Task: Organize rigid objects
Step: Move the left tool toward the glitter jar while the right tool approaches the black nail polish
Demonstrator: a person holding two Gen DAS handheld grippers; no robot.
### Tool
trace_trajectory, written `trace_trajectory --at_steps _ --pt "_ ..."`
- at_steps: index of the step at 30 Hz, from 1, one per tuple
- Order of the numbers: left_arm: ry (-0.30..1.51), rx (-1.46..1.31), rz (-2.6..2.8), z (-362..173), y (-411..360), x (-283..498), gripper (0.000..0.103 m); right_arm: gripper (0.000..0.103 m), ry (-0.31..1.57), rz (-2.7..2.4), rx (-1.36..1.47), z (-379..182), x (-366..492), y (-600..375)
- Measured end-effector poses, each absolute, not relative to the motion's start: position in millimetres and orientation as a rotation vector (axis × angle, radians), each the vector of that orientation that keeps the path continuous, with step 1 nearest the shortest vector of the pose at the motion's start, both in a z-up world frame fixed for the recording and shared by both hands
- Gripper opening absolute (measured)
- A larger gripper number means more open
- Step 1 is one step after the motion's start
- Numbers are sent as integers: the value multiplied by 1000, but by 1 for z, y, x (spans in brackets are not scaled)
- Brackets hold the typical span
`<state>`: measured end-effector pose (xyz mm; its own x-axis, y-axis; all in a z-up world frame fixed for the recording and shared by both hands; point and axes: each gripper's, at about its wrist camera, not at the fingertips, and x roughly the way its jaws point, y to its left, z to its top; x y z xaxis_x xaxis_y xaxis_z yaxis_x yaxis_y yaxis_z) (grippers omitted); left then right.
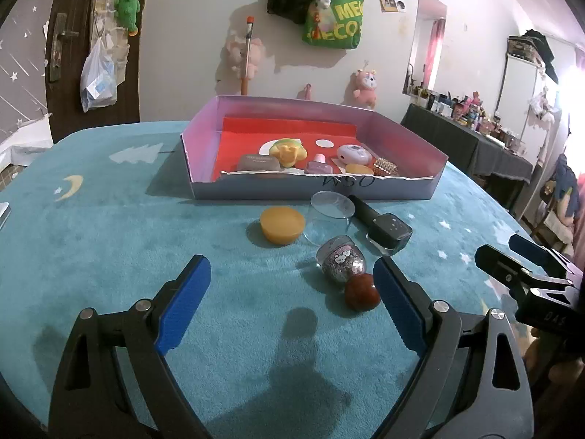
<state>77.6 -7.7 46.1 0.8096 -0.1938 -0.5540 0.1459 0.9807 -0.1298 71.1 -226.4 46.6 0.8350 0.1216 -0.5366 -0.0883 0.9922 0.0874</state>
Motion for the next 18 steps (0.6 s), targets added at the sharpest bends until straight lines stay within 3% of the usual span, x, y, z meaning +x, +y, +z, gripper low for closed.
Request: trace_trajectory --at_steps 18 --pt "790 -40 -195 38 -48 102 91 103 616 125 107 44 74 -237"
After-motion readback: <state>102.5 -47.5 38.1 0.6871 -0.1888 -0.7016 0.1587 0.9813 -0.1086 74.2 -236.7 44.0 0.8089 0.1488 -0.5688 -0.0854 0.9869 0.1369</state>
